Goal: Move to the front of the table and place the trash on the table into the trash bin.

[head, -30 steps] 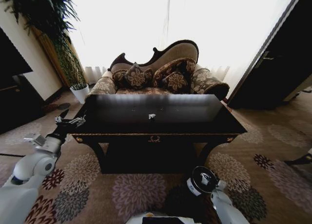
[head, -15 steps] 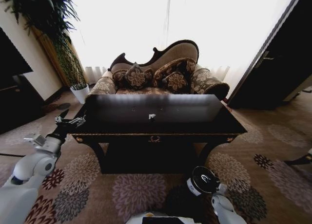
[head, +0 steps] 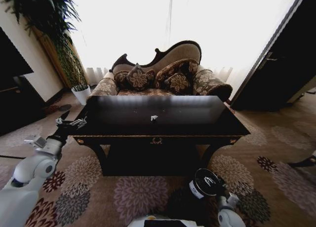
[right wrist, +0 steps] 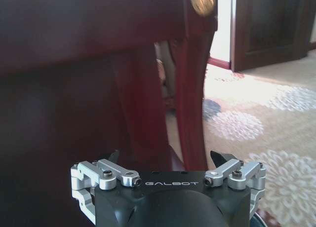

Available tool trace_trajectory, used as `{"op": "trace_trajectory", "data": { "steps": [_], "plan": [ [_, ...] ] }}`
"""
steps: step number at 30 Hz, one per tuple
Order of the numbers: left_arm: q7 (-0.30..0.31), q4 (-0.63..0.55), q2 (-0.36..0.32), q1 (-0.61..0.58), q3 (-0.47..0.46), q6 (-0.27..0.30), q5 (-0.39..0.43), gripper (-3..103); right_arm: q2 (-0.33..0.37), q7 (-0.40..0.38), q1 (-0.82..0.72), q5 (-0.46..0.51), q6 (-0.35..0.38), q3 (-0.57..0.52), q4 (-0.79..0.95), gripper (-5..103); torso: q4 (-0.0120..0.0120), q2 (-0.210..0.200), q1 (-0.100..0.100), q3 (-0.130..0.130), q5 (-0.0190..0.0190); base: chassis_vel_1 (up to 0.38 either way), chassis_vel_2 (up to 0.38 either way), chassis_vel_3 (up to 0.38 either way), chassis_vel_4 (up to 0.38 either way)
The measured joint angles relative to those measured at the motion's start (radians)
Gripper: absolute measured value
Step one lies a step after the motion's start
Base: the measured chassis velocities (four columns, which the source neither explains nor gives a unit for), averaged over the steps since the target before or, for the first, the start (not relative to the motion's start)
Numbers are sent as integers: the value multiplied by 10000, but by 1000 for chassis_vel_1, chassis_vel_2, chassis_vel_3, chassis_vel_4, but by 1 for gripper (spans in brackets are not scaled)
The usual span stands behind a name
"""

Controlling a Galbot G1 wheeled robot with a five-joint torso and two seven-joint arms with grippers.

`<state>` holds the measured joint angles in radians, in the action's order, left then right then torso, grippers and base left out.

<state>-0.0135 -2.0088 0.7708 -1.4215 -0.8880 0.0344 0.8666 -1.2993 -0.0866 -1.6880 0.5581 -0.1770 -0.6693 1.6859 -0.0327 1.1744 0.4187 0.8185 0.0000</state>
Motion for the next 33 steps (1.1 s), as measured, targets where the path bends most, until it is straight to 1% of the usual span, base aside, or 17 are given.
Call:
{"op": "trace_trajectory", "data": {
  "steps": [1, 4, 5, 9, 10, 13, 15, 19, 20, 23, 24, 26, 28, 29, 31, 32, 33],
  "plan": [
    [0, 0, 0, 0, 0, 0, 0, 100, -26, 4, -155, -13, 0, -17, 291, 100, 1, 0, 0, 0, 0, 0, 0, 0, 0],
    [0, 0, 0, 0, 0, 0, 0, 100, -150, -69, -974, 11, 101, -88, 1870, 100, 1, 0, 0, 0, 0, 0, 0, 0, 0],
    [0, 0, 0, 0, 0, 0, 0, 100, -150, -69, -974, 11, 101, -88, 1870, 100, 1, 0, 0, 0, 0, 0, 0, 0, 0],
    [-1, 0, 0, 0, 0, 0, 0, 100, -232, -447, -1529, 52, 757, -122, 4010, 100, 1, 0, 0, 0, -3, 0, 0, 0, 0],
    [-1, 0, 0, 0, 0, 0, 0, 100, -232, -447, -1529, 52, 757, -122, 4010, 100, 1, 0, 0, 0, -3, 0, 0, 0, 0],
    [-1, 0, 0, 0, 0, 0, 0, 100, -117, -649, -1401, -39, 1158, -120, 5028, 100, 1, -1, 0, -1, -3, 0, 0, 0, 0],
    [0, 0, 0, 0, 0, 0, 0, 100, -86, -682, -1334, -74, 1197, -120, 5091, 100, 1, -1, 0, 0, -3, 0, 0, 0, 0],
    [0, 0, 0, 1, 0, 0, 0, 100, 297, -1019, -758, -12, 1695, -77, 5591, 100, 3, -2, 0, 0, 0, 0, 0, 0, 0],
    [0, 0, 0, 1, 0, 0, 0, 100, 297, -1019, -758, -12, 1695, -77, 5591, 100, 3, -2, 0, 0, 0, 0, 0, 0, 0],
    [-1, 1, 0, 1, 0, 0, 0, 100, 850, -1154, -325, 61, 2076, 166, 5913, 100, 1, -1, 0, 1, 0, 0, 0, 0, 0],
    [-1, 1, 0, 1, 0, 0, 0, 100, 850, -1154, -325, 61, 2076, 166, 5913, 100, 1, -1, 0, 1, 0, 0, 0, 0, 0],
    [-1, 0, 0, 1, 0, -1, 0, 100, 1661, -1259, 171, 97, 2340, 507, 5975, 100, 2, -2, 0, 1, 0, 0, 0, 0, 0],
    [0, 0, 0, 0, 0, -1, 0, 100, 2280, -1297, 494, 115, 2441, 726, 5946, 100, 3, -2, 0, 1, 1, 0, 0, 0, 0],
    [0, 0, 0, 0, 0, -1, 0, 100, 2280, -1297, 494, 115, 2441, 726, 5946, 100, 3, -2, 0, 1, 1, 0, 0, 0, 0],
    [0, 0, 0, 0, 0, 0, 0, 100, 3118, -1327, 968, 205, 2542, 967, 5771, 100, 3, -2, 0, 2, 1, 0, 0, 0, 0],
    [0, 0, 0, 0, 0, 0, 0, 100, 3383, -1337, 1166, 275, 2570, 1036, 5696, 100, 1, -2, 1, 2, 2, 0, 0, 0, 0],
    [0, 0, 0, 0, 0, 0, 0, 100, 3383, -1337, 1166, 275, 2570, 1036, 5696, 100, 1, -2, 1, 2, 2, 0, 0, 0, 0]
  ]
}}
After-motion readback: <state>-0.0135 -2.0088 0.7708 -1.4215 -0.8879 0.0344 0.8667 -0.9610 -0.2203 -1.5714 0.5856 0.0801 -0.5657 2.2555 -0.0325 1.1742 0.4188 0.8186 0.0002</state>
